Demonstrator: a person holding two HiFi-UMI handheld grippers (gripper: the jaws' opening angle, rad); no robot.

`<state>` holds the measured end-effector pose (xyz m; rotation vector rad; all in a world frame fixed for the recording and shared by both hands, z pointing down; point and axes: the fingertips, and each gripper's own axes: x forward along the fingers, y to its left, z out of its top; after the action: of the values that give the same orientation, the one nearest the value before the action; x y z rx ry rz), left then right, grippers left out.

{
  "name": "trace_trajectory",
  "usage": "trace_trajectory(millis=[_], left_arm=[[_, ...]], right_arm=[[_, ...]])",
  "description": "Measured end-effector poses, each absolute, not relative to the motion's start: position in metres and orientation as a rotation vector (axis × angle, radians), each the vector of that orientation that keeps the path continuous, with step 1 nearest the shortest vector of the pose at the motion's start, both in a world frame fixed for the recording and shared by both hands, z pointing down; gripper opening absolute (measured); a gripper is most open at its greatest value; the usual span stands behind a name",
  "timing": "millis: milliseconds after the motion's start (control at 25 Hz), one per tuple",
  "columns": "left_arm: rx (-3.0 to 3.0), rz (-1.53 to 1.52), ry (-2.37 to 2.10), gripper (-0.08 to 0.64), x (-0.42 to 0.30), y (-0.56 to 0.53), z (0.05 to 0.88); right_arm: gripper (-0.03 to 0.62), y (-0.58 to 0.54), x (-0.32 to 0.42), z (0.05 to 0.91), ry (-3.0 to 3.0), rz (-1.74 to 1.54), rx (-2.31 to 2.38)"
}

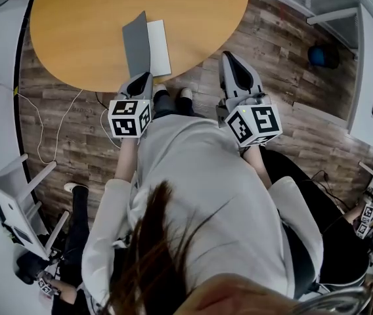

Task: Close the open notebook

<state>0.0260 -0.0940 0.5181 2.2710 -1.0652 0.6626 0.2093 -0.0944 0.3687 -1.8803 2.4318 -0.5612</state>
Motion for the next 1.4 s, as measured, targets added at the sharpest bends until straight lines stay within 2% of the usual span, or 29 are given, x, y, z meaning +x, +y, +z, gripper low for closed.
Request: trace_trajectory(millis=[640,1400], left_arm=[[2.243,0.830,-0.942,0.021,0.074,-0.092,0.571],[2.182,0.986,-0.884,0.023,0.094,-0.089,0.630]], right_arm=[[0.003,-0.081,0.247,0.376,2.370,-0.589,-1.956],[0.003,-0.063,0.253,0.378,2.335,-0.594,-1.986]])
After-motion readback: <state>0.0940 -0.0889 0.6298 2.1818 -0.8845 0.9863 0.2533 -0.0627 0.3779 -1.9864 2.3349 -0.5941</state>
